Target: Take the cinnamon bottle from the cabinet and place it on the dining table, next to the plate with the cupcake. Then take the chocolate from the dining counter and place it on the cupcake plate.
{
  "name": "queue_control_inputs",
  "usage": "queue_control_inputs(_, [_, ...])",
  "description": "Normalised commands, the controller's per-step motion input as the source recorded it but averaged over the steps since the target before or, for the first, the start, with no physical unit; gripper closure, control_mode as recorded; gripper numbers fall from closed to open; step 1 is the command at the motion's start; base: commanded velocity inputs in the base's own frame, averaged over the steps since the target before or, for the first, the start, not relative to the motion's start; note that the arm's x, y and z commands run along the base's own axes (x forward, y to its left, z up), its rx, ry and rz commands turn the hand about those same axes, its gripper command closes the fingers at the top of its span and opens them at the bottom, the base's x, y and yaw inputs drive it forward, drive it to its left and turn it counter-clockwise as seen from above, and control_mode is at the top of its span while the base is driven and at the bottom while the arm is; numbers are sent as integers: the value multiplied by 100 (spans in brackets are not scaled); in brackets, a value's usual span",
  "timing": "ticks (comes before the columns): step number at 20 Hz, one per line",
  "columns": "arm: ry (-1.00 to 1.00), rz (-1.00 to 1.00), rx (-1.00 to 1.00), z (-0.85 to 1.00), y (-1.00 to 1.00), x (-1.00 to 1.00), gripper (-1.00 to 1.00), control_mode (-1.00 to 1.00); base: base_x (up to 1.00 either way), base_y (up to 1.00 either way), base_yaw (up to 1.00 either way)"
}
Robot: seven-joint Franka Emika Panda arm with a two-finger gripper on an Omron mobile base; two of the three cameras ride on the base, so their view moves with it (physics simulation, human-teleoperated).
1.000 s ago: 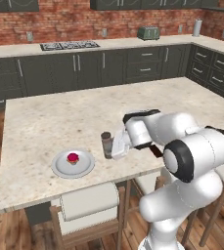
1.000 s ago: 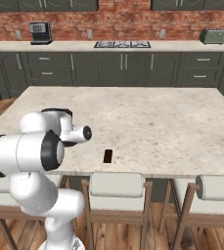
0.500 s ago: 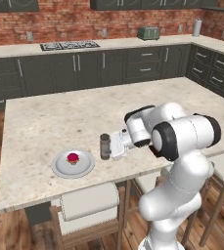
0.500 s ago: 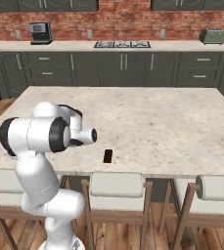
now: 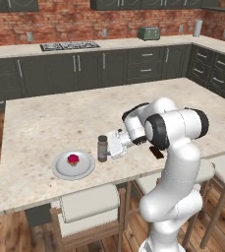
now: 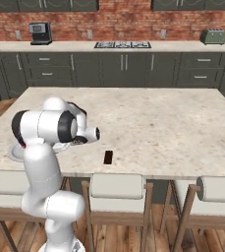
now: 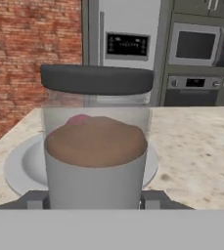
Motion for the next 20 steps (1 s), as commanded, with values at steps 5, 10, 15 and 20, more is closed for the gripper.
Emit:
queue_control_inputs(5, [-2, 8, 3, -23, 14, 2, -100, -100, 0, 0, 0])
queue_control_inputs(10, [0, 0, 10, 31, -8, -15, -100, -100, 0, 0, 0])
queue_control_inputs(15, [0, 0, 4, 47, -3, -53, -100, -100, 0, 0, 0])
queue_control_inputs(20, [0, 0, -1, 70, -4, -50, -100, -100, 0, 0, 0])
